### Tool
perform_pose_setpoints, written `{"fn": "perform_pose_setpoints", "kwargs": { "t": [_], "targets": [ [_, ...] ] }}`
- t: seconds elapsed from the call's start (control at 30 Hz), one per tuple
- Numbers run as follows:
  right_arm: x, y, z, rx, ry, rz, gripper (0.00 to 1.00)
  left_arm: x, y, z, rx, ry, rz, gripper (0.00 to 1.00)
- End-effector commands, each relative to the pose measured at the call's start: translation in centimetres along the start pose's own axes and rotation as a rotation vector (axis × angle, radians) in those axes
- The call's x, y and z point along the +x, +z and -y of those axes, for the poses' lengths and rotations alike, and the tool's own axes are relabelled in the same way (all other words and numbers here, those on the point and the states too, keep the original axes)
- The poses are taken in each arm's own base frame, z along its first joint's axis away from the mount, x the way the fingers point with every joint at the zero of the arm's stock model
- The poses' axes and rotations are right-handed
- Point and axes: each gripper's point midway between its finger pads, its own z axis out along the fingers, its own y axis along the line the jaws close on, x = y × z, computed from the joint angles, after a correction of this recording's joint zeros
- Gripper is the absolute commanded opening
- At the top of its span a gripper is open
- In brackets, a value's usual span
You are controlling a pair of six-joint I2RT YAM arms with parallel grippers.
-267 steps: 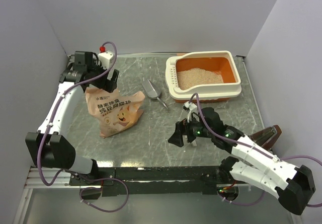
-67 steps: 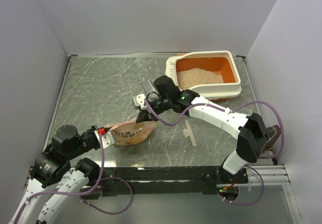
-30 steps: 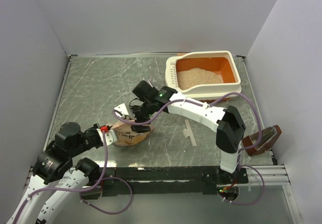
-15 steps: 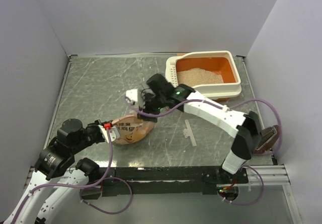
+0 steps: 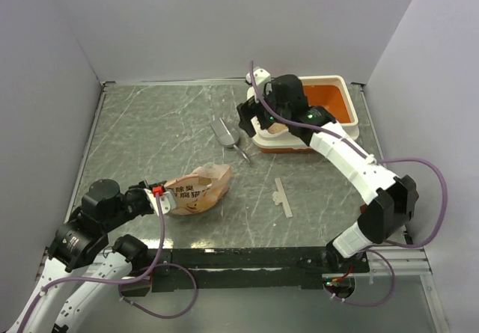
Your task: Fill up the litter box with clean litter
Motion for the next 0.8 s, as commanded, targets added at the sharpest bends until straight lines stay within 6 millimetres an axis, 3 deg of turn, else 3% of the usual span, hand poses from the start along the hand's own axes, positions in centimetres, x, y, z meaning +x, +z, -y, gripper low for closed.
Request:
{"fn": "perform_pose_setpoints", "kwargs": {
  "t": [0.0, 0.07, 0.13, 0.17, 0.2, 0.3, 0.37, 0.4, 0.47, 0.5, 0.57, 0.6, 0.63, 0.67, 0.77],
  "targets": [
    [3.2, 2.1, -1.6, -0.036, 0.145, -0.030, 0.99, -4.7, -1.6, -2.8, -0.097, 0.076, 0.171, 0.01],
    [3.4, 2.9, -1.9, -0.048, 0.178, -0.010, 0.99, -4.8, -1.5, -2.6, -0.092, 0.076, 0.177, 0.01],
    [3.6, 3.3, -3.4, -0.127, 0.179, -0.021, 0.99, -4.8, -1.5, -2.7, -0.098, 0.077, 0.186, 0.01],
    [4.7, 4.0, -4.9, -0.181, 0.179, -0.075, 0.99, -4.7, -1.4, -2.5, -0.097, 0.075, 0.185, 0.01],
    [4.1, 4.3, -5.1, -0.188, 0.148, -0.070, 0.99, -4.7, -1.4, -2.6, -0.098, 0.078, 0.188, 0.01],
    [4.8, 6.2, -5.9, -0.180, 0.127, -0.110, 0.99, -4.7, -1.3, -2.4, -0.095, 0.075, 0.194, 0.01],
    [6.2, 8.1, -5.7, -0.171, 0.152, -0.162, 0.98, -4.7, -1.3, -2.4, -0.096, 0.070, 0.193, 0.01],
    [5.6, 8.7, -5.3, -0.157, 0.146, -0.157, 0.98, -4.6, -1.3, -2.3, -0.094, 0.068, 0.189, 0.01],
    [6.5, 10.6, -5.1, -0.148, 0.148, -0.178, 0.97, -4.6, -1.3, -2.3, -0.092, 0.068, 0.189, 0.01],
    [5.8, 11.2, -5.0, -0.146, 0.147, -0.163, 0.97, -4.7, -1.4, -2.4, -0.093, 0.067, 0.190, 0.01],
    [7.1, 13.0, -4.8, -0.137, 0.152, -0.210, 0.96, -4.7, -1.4, -2.3, -0.090, 0.065, 0.190, 0.01],
    [5.7, 13.6, -4.3, -0.126, 0.144, -0.187, 0.95, -4.7, -1.3, -2.3, -0.089, 0.064, 0.189, 0.01],
    [7.2, 14.7, -4.0, -0.107, 0.146, -0.234, 0.93, -4.8, -1.4, -2.4, -0.089, 0.063, 0.194, 0.01],
    [5.9, 15.2, -3.6, -0.093, 0.141, -0.210, 0.93, -4.9, -1.4, -2.4, -0.086, 0.062, 0.193, 0.01],
    [7.0, 16.9, -3.0, -0.069, 0.137, -0.232, 0.91, -4.8, -1.3, -2.4, -0.086, 0.063, 0.188, 0.01]
  ]
}}
